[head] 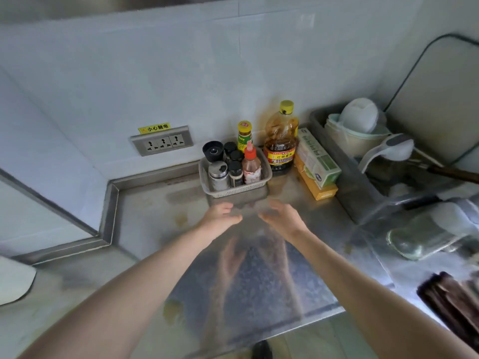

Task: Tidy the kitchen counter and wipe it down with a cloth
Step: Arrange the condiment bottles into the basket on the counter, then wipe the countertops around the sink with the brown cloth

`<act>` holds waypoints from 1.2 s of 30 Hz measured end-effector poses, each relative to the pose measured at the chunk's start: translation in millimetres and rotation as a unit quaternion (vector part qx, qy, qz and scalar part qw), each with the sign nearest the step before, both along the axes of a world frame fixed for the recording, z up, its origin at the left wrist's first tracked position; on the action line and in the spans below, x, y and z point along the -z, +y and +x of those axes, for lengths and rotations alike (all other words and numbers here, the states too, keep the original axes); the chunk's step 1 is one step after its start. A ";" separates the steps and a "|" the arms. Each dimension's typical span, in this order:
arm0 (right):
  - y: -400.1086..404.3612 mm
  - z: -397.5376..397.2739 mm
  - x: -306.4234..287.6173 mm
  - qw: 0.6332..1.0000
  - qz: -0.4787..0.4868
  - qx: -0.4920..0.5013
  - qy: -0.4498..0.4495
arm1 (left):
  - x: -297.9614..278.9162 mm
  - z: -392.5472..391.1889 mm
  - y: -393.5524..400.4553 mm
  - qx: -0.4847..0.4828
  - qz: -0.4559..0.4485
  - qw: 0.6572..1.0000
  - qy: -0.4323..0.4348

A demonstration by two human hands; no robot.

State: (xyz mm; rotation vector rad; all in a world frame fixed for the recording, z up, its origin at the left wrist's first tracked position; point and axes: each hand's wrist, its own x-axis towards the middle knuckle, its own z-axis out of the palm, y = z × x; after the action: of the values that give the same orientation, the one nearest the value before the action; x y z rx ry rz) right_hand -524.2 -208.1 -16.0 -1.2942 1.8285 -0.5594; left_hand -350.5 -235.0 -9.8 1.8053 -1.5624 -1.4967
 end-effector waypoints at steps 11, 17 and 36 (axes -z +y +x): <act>174.1 -33.9 -34.6 0.990 -0.004 0.104 0.092 | -17.7 -34.2 102.3 0.266 -0.076 0.954 -0.113; 281.0 -75.4 -46.9 0.974 0.012 0.203 0.104 | -31.6 -111.1 160.3 0.391 -0.109 0.910 -0.081; 466.7 -233.4 15.5 0.889 0.014 0.453 0.071 | 19.3 -335.7 222.8 0.576 -0.233 0.763 -0.179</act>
State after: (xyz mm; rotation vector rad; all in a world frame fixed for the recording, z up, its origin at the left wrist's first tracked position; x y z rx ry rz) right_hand -757.6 258.6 -31.5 -0.3814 2.5167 -0.9248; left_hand -686.2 -12.2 -29.1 0.7657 -3.2005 -0.8655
